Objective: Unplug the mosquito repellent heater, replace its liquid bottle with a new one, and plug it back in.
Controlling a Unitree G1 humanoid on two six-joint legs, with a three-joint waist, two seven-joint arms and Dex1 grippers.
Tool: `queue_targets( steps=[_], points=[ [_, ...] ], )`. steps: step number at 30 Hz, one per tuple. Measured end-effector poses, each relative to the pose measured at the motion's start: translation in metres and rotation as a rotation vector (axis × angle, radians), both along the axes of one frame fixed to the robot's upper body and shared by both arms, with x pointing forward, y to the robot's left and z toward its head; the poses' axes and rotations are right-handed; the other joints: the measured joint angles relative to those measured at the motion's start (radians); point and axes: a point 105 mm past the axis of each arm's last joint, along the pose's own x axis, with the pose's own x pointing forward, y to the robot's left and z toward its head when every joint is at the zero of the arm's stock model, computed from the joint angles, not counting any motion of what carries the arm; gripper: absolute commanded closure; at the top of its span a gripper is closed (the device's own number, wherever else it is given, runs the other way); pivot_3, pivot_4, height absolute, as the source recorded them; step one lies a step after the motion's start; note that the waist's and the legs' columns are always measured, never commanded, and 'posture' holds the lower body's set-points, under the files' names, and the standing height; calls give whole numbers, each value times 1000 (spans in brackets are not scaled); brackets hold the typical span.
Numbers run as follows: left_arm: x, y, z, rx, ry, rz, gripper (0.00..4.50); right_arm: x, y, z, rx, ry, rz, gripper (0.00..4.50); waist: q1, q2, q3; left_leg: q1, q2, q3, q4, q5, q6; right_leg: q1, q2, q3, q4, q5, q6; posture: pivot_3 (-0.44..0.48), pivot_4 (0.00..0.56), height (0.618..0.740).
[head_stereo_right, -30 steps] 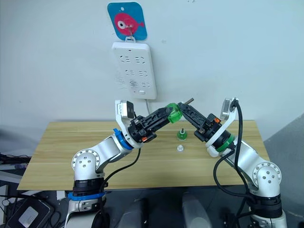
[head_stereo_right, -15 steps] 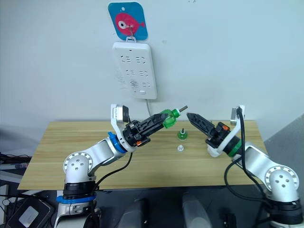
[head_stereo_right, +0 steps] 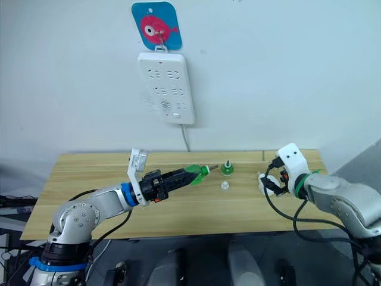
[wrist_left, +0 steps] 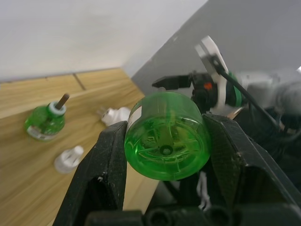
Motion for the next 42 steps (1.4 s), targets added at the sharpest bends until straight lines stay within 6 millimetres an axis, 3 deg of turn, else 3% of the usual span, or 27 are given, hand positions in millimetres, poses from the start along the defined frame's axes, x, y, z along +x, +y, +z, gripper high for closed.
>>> queue_targets(
  steps=[5,23,26,28,29,36,38,42],
  points=[
    [-7,-8,-3,18,-36,-43,2259,13,3,-18,-21,139,-17,0,7,0,1,0,0,1,-1,0,0,0,0,0,-1,0,-1,-140,255,725],
    [-13,-11,-9,26,-50,-58,2259,42,-17,-49,-95,282,9,0,24,0,1,0,0,0,-6,0,0,-1,-1,-2,-2,2,-4,-97,232,725],
    [-13,-11,-9,26,-50,-57,2259,41,-15,-53,-84,305,17,548,23,0,1,0,0,-1,-6,0,0,-1,-1,-2,-2,2,-4,-99,230,725],
    [-13,-11,-9,26,-53,-57,2259,41,-11,-53,-79,312,31,1216,23,0,1,0,0,-1,-6,0,0,-1,-1,-2,-2,2,-4,-103,227,725],
    [-13,-11,-9,26,-58,-56,2259,42,-11,-52,-81,310,33,1547,23,0,1,0,0,-1,-6,0,0,-1,-1,-2,-2,2,-4,-107,224,725],
    [-12,-9,-8,26,-69,-67,2259,39,-8,-42,-52,273,49,1586,23,0,1,0,0,-2,-6,0,0,-1,-1,-3,-2,2,-4,-133,210,725],
    [-11,-7,-7,30,-73,-73,2259,36,-11,-28,-25,225,50,1586,23,0,1,0,0,-2,-6,0,0,-1,-1,-4,-2,2,-4,-137,209,725],
    [-7,1,5,13,-73,-94,2259,22,-1,14,213,119,89,1586,22,0,1,0,0,-2,-6,0,0,-1,-1,-4,-2,2,-3,-168,206,725]
  ],
)
